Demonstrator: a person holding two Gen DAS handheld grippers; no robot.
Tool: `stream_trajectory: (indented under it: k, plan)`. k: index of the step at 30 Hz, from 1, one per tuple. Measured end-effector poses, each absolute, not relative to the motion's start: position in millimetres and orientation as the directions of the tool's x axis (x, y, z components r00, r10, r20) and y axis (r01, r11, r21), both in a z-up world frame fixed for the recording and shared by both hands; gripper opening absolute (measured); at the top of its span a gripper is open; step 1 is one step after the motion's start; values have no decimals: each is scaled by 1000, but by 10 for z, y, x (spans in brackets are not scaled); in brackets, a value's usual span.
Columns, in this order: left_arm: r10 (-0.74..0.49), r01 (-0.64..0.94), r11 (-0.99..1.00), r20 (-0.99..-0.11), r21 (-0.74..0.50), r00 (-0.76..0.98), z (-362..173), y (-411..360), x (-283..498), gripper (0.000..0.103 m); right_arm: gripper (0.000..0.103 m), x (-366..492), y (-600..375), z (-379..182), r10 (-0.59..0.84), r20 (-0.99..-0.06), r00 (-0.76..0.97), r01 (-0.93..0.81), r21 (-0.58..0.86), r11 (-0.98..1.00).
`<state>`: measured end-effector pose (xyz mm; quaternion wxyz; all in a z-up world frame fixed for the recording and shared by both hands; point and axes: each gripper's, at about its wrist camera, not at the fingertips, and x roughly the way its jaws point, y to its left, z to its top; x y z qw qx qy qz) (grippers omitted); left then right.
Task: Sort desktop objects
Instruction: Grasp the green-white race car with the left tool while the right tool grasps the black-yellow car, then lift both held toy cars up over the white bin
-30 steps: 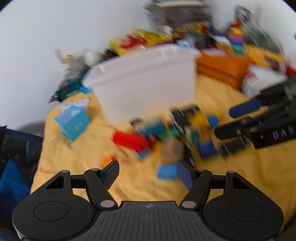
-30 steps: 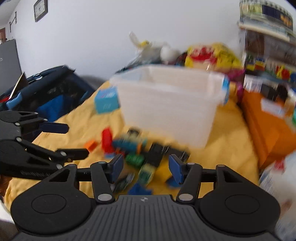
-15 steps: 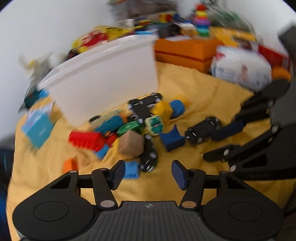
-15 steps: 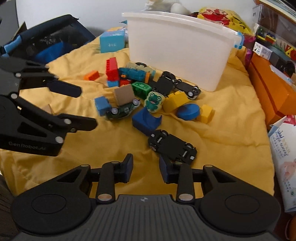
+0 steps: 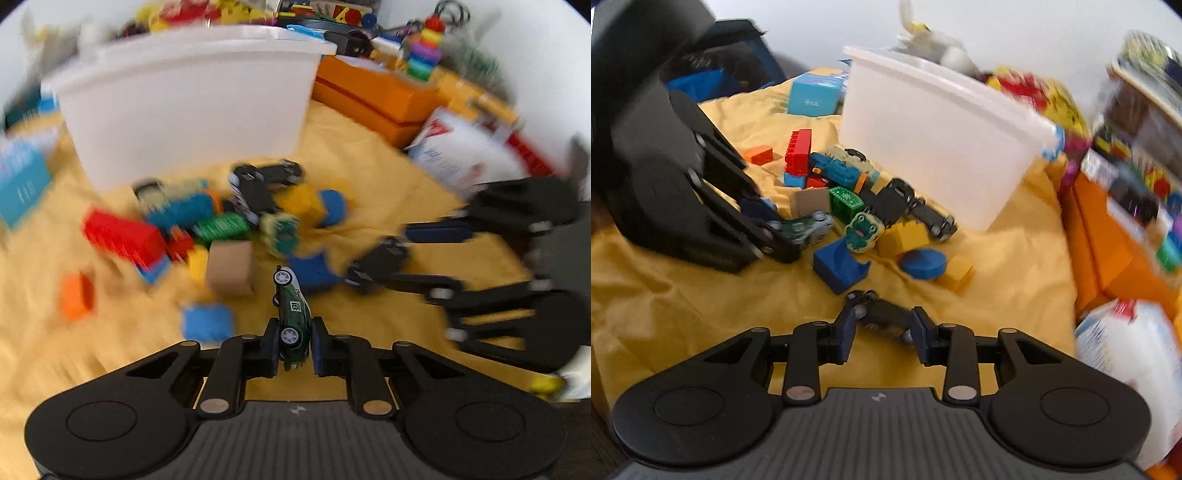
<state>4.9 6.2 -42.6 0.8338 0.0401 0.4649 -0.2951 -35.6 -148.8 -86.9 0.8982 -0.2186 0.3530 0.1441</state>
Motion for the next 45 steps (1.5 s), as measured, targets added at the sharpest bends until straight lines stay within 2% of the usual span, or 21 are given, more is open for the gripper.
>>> stream_trajectory:
  k: [3, 5, 8, 9, 12, 14, 15, 16, 17, 21, 27, 30, 34, 35, 36, 40, 42, 44, 45]
  plan:
    - [-522, 512, 797, -793, -320, 316, -421, 192, -49, 19, 41, -363, -1513, -878, 134, -704, 698, -496, -339, 799]
    - [-568, 499, 769, -785, -400, 246, -502, 267, -66, 19, 47, -345, -1552, -890, 170, -714, 679, -551, -343, 760]
    - [-577, 430, 779, -791, -457, 205, -670, 377, -15, 21, 47, -270, -1601, -928, 216, -749, 627, -646, -343, 682]
    - [-566, 411, 791, -797, -454, 209, -698, 407, -13, 26, 45, -250, -1603, -947, 217, -757, 616, -666, -353, 658]
    - [-535, 389, 820, -803, -420, 261, -654, 471, -57, 33, 45, -174, -1605, -1027, 233, -787, 572, -731, -360, 580]
    - [-475, 418, 849, -812, -323, 339, -547, 453, -129, 35, 42, -116, -1622, -1033, 260, -793, 550, -753, -337, 565]
    - [-445, 443, 857, -812, -263, 378, -497, 427, -171, 35, 38, -78, -1622, -1026, 267, -798, 540, -758, -322, 568]
    - [-415, 470, 860, -809, -199, 417, -447, 386, -228, 36, 28, -40, -1626, -1018, 265, -800, 538, -752, -314, 579]
    - [-399, 481, 862, -804, -164, 441, -408, 376, -232, 39, 27, 5, -1630, -1014, 256, -799, 543, -739, -311, 598]
    - [-338, 525, 851, -786, -20, 518, -332, 232, -344, 42, 20, 180, -1722, -907, 289, -815, 502, -674, -159, 722]
    - [-322, 573, 819, -804, 28, 500, -442, 31, -388, 42, 20, 233, -1982, -748, 509, -794, 333, -447, 343, 826]
    - [-291, 567, 822, -815, 56, 502, -517, -2, -386, 43, 20, 190, -2075, -908, 580, -761, 292, -325, 491, 808]
    - [-283, 554, 831, -824, 45, 491, -576, 29, -383, 43, 23, 141, -2127, -1070, 562, -768, 308, -258, 501, 826]
    - [-285, 550, 834, -823, 40, 491, -575, 38, -393, 43, 32, 126, -2132, -1063, 554, -767, 325, -252, 494, 832]
    - [-287, 550, 835, -823, 37, 490, -578, 47, -395, 43, 36, 112, -2125, -1036, 525, -776, 350, -254, 461, 850]
    - [-287, 552, 833, -824, 37, 488, -591, 55, -405, 43, 37, 36, -2046, -929, 411, -810, 418, -302, 302, 904]
    - [-283, 556, 830, -827, 43, 486, -600, 42, -412, 39, 45, -9, -2001, -864, 361, -810, 461, -316, 230, 920]
    - [-288, 567, 823, -826, 45, 484, -601, 27, -419, 34, 57, -71, -1922, -793, 323, -796, 512, -338, 159, 928]
    - [-285, 569, 821, -827, 50, 485, -602, 13, -423, 34, 57, -90, -1885, -786, 313, -789, 529, -348, 134, 928]
